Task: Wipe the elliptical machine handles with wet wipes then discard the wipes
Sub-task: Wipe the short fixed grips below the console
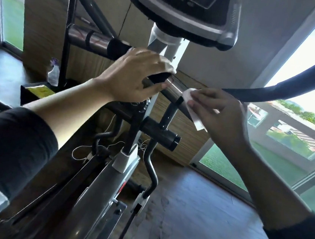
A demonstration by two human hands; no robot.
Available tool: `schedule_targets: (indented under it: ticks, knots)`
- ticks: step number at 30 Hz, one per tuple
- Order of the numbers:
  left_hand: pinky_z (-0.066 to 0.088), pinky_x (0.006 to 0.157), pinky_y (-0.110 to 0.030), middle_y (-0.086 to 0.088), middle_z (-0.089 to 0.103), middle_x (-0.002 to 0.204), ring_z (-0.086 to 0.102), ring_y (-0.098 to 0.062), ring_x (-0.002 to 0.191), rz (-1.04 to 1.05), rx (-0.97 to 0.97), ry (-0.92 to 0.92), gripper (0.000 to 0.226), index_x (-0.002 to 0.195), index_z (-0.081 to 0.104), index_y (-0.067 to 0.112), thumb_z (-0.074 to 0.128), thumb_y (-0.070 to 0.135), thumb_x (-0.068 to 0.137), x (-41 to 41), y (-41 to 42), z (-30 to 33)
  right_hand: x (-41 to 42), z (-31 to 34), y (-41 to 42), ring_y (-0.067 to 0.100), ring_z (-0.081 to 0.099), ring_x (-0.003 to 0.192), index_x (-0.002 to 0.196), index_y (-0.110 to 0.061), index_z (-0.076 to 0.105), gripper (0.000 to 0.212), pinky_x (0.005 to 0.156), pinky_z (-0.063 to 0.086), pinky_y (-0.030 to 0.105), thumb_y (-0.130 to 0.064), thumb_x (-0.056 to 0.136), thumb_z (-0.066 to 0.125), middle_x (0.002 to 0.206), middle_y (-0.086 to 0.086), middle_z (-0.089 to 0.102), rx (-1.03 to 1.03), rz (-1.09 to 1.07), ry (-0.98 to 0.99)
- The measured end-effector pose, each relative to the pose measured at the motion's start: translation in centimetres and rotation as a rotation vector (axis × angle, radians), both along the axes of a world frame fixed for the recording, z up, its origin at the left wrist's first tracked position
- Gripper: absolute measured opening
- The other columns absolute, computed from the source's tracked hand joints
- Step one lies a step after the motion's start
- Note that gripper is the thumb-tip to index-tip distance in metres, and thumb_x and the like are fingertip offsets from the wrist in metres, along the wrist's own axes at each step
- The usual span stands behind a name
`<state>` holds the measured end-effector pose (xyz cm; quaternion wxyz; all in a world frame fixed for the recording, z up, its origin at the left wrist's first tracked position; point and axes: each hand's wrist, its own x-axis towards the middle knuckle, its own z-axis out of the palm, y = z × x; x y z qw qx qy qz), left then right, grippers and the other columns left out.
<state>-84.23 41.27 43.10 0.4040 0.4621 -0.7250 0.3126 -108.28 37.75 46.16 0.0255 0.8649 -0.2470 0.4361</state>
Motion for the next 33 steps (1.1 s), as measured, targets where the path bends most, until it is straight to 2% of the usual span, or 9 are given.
schedule_targets:
  ticks: [3,5,8,13,17,20,24,26,33]
  knots:
    - [0.024,0.115,-0.038,0.000,0.058,0.132,0.050,-0.017,0.127,0.065,0.017,-0.042,0.046,0.131,0.057,0.017,0.050,0.044,0.094,1.8,0.2,0.0,1.0,0.9,0.0,-0.026,0.050,0.083,0.104,-0.019,0.071,0.023,0.074,0.035,-0.005,-0.023,0.082,0.071,0.098,-0.024,0.059,0.130,0.008,0.007]
    - [0.024,0.114,-0.038,0.000,0.057,0.131,0.048,-0.017,0.128,0.067,0.037,-0.039,0.045,0.133,0.055,0.020,0.052,0.041,0.094,2.4,0.2,-0.3,2.3,1.7,0.0,-0.018,0.055,0.084,0.103,-0.020,0.072,0.022,0.072,0.041,-0.002,-0.027,0.082,0.070,0.095,-0.026,0.060,0.224,0.018,0.009]
    - [0.022,0.112,-0.033,-0.003,0.060,0.125,0.051,-0.020,0.122,0.058,-0.030,0.003,0.041,0.129,0.058,0.014,0.055,0.033,0.093,1.8,-0.1,-0.8,3.0,2.3,-0.1,-0.011,0.059,0.083,0.101,-0.021,0.073,0.021,0.070,0.045,0.001,-0.029,0.082,0.070,0.091,-0.024,0.062,0.281,0.010,0.024]
    - [0.026,0.113,-0.041,-0.008,0.061,0.123,0.053,-0.025,0.120,0.085,-0.065,0.009,0.040,0.125,0.059,0.008,0.052,0.032,0.094,1.6,-0.3,-1.2,1.5,1.9,0.2,-0.022,0.053,0.080,0.100,-0.022,0.073,0.020,0.072,0.033,-0.007,-0.031,0.083,0.070,0.090,-0.025,0.062,0.210,-0.025,0.036]
    - [0.028,0.113,-0.045,-0.008,0.061,0.124,0.053,-0.026,0.122,0.080,-0.060,0.022,0.042,0.127,0.057,0.007,0.051,0.033,0.094,1.5,-0.4,-1.3,3.8,2.4,-0.2,-0.012,0.057,0.081,0.102,-0.017,0.072,0.023,0.071,0.044,0.001,-0.031,0.084,0.068,0.094,-0.017,0.066,0.252,0.004,0.048]
    - [0.027,0.112,-0.043,-0.007,0.061,0.124,0.052,-0.025,0.122,0.086,-0.072,0.022,0.040,0.126,0.059,0.008,0.052,0.033,0.094,1.6,-0.5,-1.4,5.2,2.5,-0.5,-0.009,0.059,0.085,0.101,-0.017,0.073,0.022,0.074,0.046,0.005,-0.031,0.084,0.069,0.100,-0.012,0.069,0.260,0.018,0.053]
    - [0.030,0.111,-0.045,-0.007,0.062,0.122,0.054,-0.027,0.120,0.103,-0.097,-0.007,0.039,0.124,0.060,0.008,0.051,0.033,0.095,1.7,-0.6,-1.5,3.1,1.4,0.2,-0.026,0.050,0.084,0.104,-0.015,0.072,0.023,0.073,0.033,-0.007,-0.027,0.085,0.069,0.098,-0.021,0.062,0.139,-0.002,0.046]
    - [0.030,0.110,-0.046,-0.007,0.062,0.122,0.053,-0.026,0.119,0.104,-0.101,-0.012,0.039,0.124,0.059,0.009,0.051,0.033,0.095,1.7,-0.7,-1.5,2.7,1.2,0.6,-0.030,0.047,0.086,0.104,-0.013,0.071,0.024,0.074,0.031,-0.009,-0.026,0.085,0.069,0.097,-0.021,0.060,0.111,0.009,0.051]
    - [0.029,0.110,-0.046,-0.008,0.062,0.122,0.053,-0.027,0.119,0.105,-0.119,0.005,0.038,0.123,0.059,0.009,0.052,0.033,0.094,1.5,-0.8,-1.6,4.7,1.6,0.5,-0.016,0.051,0.082,0.106,-0.012,0.071,0.024,0.079,0.032,-0.007,-0.026,0.086,0.067,0.106,-0.010,0.067,0.012,0.022,0.107]
